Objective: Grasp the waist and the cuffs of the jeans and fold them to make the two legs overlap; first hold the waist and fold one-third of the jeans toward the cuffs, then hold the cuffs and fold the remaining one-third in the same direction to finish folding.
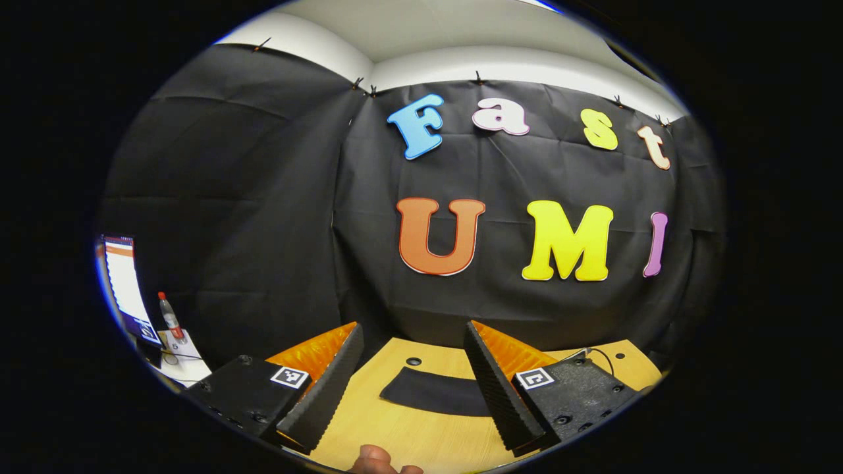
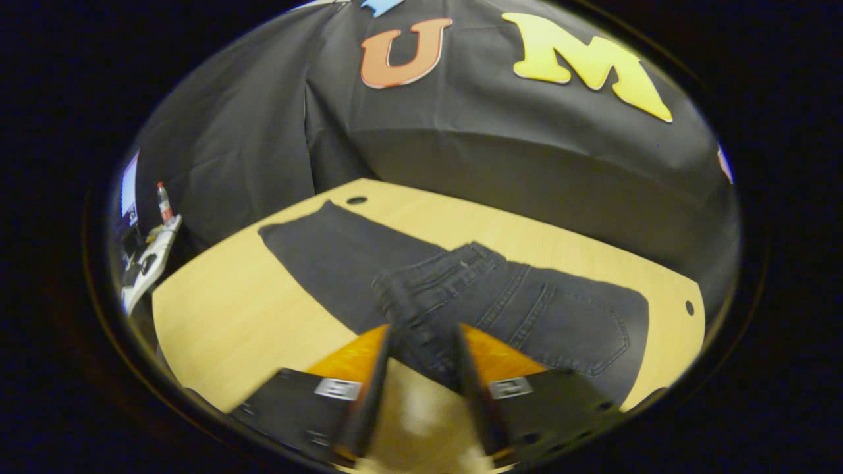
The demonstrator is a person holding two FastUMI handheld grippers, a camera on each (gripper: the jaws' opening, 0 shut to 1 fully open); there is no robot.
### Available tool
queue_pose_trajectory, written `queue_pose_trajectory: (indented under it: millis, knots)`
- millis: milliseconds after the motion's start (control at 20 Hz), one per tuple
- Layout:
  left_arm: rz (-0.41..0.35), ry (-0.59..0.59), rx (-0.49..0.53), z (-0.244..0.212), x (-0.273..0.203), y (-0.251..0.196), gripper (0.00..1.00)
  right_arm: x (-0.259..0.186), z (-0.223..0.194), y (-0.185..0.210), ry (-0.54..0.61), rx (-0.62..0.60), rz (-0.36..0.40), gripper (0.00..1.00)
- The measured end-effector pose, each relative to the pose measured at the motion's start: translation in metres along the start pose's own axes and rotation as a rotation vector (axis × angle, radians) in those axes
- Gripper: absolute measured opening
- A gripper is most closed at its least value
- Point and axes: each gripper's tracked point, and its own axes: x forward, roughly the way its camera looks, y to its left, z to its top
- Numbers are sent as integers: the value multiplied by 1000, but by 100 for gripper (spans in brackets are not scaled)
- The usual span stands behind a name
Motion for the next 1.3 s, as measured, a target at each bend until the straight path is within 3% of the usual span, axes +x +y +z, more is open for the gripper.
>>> queue_pose_trajectory:
  millis: [100, 350, 450, 750, 950, 1300]
  knots:
    - [-28, 57, -56, -27, 17, 1, 98, -18, 37, -9, -94, -4, -29, 97]
    - [-78, 255, -321, -128, 77, 8, 99, -72, 119, -37, -298, -7, -80, 97]
    - [-65, 356, -444, -179, 102, 17, 98, -96, 143, -52, -357, 11, -101, 97]
    - [4, 503, -880, -262, 145, 49, 99, -189, 200, -100, -516, 64, -215, 98]
    - [40, 546, -1081, -278, 148, 63, 99, -252, 227, -133, -627, 70, -325, 96]
    - [115, 577, -1249, -299, 159, 86, 98, -313, 226, -185, -651, 127, -476, 97]
